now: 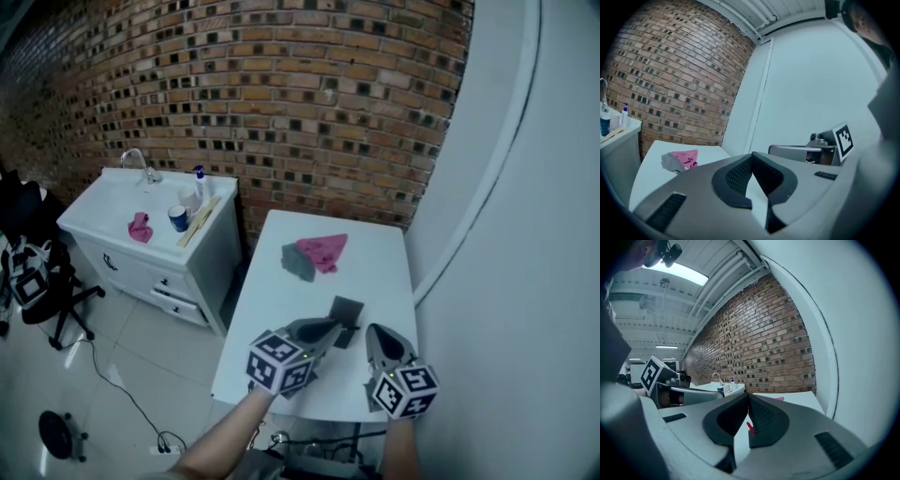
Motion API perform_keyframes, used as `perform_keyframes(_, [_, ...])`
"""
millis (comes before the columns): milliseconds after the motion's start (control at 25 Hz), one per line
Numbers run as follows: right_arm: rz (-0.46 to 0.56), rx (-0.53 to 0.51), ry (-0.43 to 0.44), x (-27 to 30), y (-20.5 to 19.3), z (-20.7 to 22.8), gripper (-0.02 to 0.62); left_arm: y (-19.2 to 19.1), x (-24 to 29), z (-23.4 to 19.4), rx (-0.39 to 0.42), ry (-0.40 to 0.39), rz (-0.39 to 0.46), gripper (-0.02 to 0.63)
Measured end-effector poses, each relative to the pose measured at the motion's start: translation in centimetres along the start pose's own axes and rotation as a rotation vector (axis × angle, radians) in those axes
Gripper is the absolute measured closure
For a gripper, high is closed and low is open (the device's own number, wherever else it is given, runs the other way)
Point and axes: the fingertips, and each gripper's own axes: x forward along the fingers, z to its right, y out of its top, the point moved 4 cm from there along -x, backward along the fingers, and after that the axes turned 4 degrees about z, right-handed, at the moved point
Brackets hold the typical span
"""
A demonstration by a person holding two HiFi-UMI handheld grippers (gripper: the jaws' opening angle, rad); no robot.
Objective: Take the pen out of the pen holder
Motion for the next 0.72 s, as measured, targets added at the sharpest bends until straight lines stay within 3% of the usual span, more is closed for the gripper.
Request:
perform_keyframes(320, [-0.047, -0.007, -0.038, 1.5, -2.1, 2.0, 0.594, -1.6, 1.3, -0.8, -0.013, 0.009, -0.022, 0.598])
perform_keyframes(720, [-0.151, 0.017, -0.026, 4.1, -7.4, 4.4, 0.484, -3.8, 2.2, -1.4, -0.021, 0.025, -0.051, 0.598])
